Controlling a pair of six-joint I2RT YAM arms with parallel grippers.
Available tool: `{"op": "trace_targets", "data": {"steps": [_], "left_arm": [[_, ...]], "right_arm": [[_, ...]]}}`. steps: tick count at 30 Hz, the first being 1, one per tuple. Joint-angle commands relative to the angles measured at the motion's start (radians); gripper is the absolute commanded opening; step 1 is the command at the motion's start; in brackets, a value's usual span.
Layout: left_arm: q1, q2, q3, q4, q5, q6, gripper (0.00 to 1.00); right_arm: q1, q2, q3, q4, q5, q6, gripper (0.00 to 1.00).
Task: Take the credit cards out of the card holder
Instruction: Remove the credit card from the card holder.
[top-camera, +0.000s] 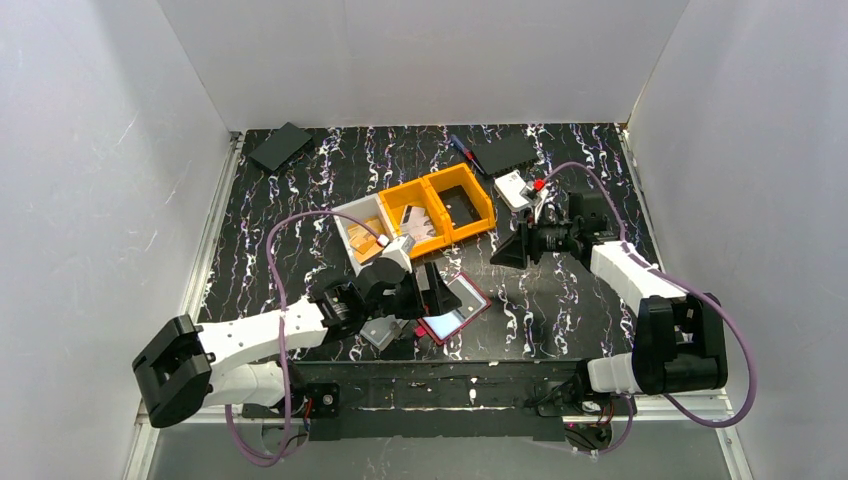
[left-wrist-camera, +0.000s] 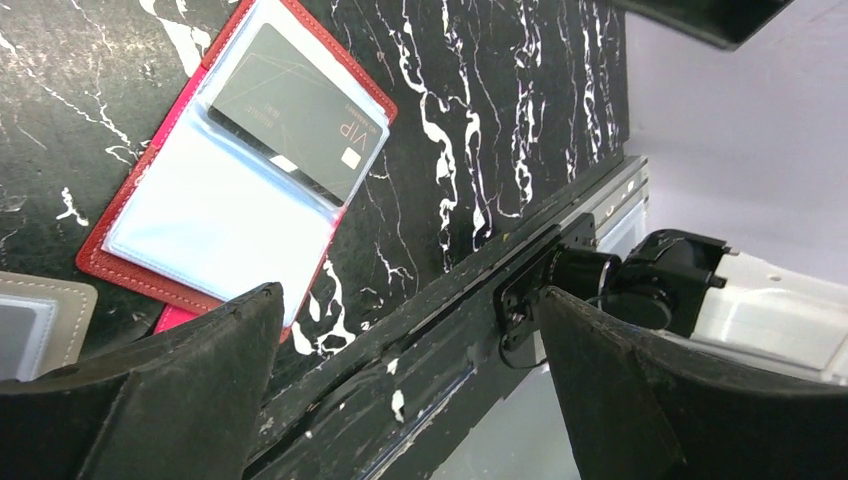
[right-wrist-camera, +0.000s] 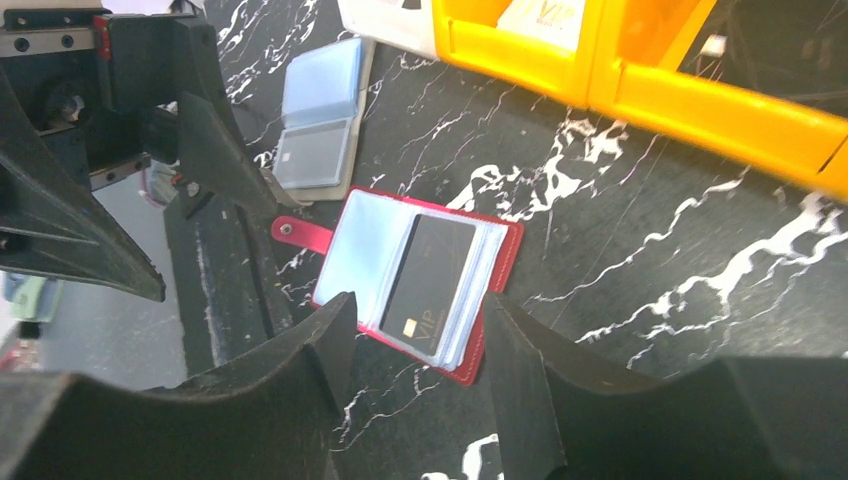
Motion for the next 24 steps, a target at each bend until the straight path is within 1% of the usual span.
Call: {"op": "trace_targets", "data": {"steps": [1,6,14,18,21,24], "left_arm": [[0.005,0.017,-0.038,0.125,-0.032,-0.059,0.98],[0.007,0.06,-0.06,0.217,-0.022,-0.098,0.96],[0.009,0.098,-0.075,0.277,-0.03,-0.126,0.93],[0.014,0.108,-0.091,0.289,-0.052,-0.14,0.9],[0.019,0.113,-0.106,0.303,-0.072,-0.158,0.86],[0.023,0.116,-0.115,0.311,-0.084,-0.168,0.83]], "right_arm": [[-0.003,0.002,-0.051,0.128,-0.03,0.109,0.57],[0.0,0.021,-0.084,0.179,-0.004,0.179,0.54],[0.022,0.05,-0.082,0.142,0.024,0.18,0.52],[0.037,0.054,-0.089,0.146,0.041,0.173,0.49],[0.079,0.076,-0.105,0.17,0.073,0.17,0.49],[0.126,0.12,-0.086,0.142,0.094,0.138,0.47]]}}
